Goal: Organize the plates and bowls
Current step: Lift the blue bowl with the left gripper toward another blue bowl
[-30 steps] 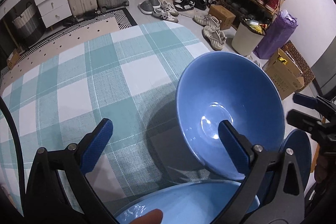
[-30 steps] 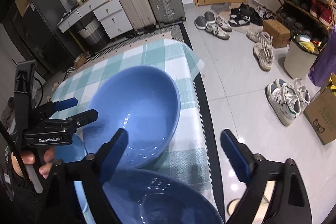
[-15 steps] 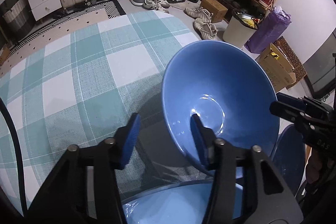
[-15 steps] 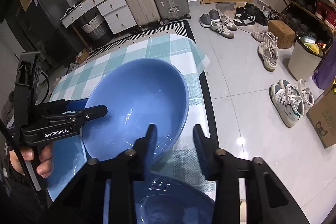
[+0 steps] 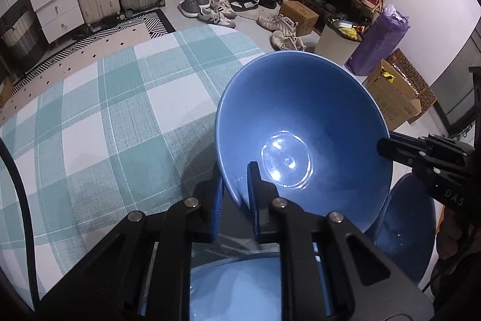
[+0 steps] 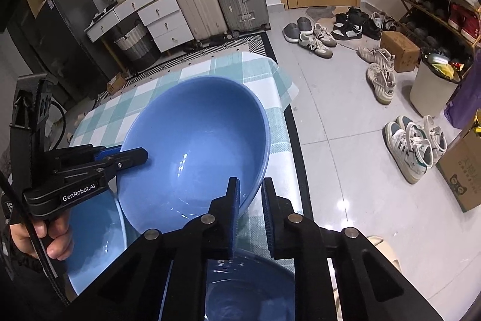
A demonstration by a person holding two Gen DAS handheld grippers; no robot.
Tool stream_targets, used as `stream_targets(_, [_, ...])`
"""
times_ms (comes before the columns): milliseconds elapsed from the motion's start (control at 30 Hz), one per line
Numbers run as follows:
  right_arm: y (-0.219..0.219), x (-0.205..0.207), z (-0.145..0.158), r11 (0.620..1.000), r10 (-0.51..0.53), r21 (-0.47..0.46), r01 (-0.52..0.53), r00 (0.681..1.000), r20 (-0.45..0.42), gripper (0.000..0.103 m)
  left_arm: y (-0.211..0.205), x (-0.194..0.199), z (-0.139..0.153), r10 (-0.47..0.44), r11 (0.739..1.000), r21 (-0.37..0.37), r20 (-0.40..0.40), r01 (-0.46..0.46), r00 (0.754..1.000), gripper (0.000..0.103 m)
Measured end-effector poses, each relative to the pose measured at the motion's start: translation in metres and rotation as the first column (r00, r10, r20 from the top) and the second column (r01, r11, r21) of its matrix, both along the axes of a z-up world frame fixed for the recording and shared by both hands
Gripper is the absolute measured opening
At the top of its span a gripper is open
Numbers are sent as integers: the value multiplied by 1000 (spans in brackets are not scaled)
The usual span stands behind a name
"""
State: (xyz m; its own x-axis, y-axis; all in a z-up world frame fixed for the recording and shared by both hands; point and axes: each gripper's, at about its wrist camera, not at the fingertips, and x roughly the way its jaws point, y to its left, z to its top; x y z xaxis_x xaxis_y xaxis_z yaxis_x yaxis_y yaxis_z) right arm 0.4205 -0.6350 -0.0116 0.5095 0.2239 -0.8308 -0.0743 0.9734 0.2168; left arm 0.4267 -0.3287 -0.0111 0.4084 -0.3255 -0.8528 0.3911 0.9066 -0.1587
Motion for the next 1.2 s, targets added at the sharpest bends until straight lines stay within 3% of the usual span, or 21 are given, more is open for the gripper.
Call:
stream_targets(600, [3,-21,47,1000,-5,4,4,995,97,15,8,-39,64,24,999,-43,91,-20,996,12])
stream_targets(1200, [19,-77,111,999,16,30,-22,985,174,15,25,-126,155,39,998,-53,191,-29,981,13])
